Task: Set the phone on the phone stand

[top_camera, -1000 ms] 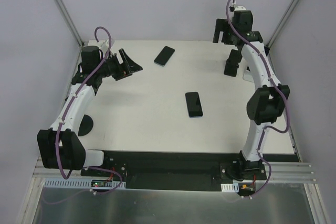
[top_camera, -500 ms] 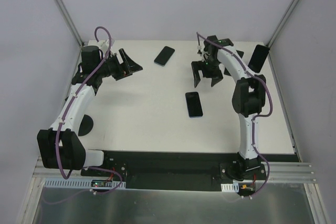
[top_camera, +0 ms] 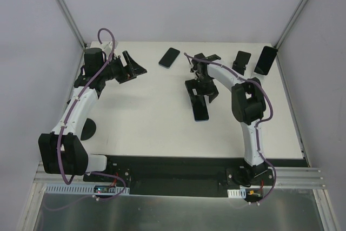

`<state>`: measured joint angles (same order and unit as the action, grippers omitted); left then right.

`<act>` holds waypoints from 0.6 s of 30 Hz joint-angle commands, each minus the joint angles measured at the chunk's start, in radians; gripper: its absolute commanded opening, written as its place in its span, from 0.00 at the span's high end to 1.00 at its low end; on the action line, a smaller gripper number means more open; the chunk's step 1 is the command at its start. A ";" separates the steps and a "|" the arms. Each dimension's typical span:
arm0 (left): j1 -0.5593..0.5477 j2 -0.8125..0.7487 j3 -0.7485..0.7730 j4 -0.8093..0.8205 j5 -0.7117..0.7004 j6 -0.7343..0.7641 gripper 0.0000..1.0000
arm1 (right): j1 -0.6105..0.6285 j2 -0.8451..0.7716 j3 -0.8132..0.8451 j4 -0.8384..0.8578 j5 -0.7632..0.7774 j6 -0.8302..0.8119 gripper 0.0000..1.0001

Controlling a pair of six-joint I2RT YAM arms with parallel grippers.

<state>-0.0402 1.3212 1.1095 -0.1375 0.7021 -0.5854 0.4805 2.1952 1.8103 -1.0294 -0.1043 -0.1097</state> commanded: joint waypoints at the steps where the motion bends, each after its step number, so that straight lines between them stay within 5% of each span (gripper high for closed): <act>1: -0.006 -0.008 -0.007 0.038 0.017 0.001 0.23 | 0.000 -0.003 0.070 -0.050 0.098 0.068 0.04; 18: -0.006 -0.010 -0.005 0.041 0.017 0.002 0.23 | 0.021 0.077 0.110 -0.081 0.054 0.081 0.04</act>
<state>-0.0402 1.3212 1.1023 -0.1352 0.7025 -0.5865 0.4942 2.2601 1.8961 -1.0607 -0.0414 -0.0513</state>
